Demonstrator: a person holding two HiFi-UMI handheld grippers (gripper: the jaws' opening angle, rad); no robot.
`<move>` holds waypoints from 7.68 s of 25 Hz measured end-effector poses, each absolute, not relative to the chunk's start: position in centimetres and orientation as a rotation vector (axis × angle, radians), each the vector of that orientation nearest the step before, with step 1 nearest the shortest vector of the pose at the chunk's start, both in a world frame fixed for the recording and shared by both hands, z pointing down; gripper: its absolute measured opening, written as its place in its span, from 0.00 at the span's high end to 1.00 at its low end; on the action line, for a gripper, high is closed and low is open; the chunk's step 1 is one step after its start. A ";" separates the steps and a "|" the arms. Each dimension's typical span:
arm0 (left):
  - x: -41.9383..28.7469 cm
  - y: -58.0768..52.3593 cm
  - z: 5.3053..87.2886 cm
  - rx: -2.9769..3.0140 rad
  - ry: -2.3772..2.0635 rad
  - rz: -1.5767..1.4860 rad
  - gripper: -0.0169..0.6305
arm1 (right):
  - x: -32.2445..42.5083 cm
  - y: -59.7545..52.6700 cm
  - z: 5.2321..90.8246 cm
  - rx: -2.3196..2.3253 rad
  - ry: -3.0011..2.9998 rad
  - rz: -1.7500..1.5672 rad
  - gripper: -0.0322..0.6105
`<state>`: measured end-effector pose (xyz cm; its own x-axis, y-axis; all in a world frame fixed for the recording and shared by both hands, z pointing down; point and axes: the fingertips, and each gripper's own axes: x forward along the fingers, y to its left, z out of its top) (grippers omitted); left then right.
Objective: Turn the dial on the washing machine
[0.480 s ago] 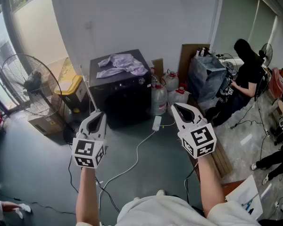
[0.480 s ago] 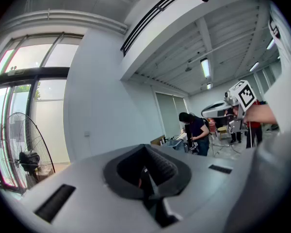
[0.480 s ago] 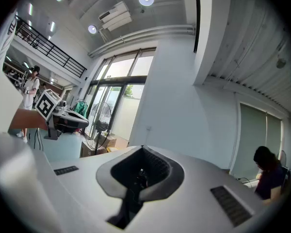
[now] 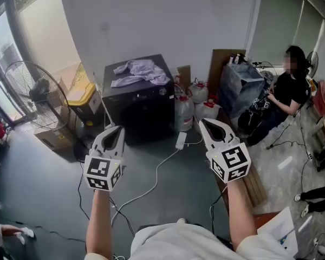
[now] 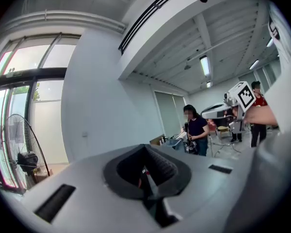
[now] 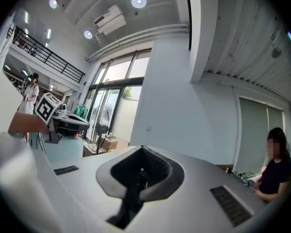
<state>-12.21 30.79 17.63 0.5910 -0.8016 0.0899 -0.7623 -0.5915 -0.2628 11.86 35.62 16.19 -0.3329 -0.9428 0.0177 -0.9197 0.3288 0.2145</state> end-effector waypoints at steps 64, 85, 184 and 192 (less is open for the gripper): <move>-8.7 -16.4 38.5 -2.852 1.495 -0.692 0.95 | 14.3 -20.4 45.4 1.519 -2.348 0.458 0.56; -7.3 -17.5 51.7 -2.975 1.535 -0.834 0.95 | 12.4 -26.2 56.8 1.633 -2.171 0.410 0.51; -8.6 -15.8 52.3 -2.989 1.578 -0.855 0.95 | 14.4 -25.5 56.4 1.901 -2.265 1.630 0.43; -8.2 -15.8 52.6 -3.042 1.597 -0.810 0.95 | 14.3 -25.9 57.2 1.941 -2.249 1.809 0.46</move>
<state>-8.21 -15.83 52.63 0.5045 -0.6637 0.5522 -0.8376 -0.5314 0.1265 14.27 -25.87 57.20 -0.3388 -0.8731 0.3507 -0.5299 -0.1309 -0.8379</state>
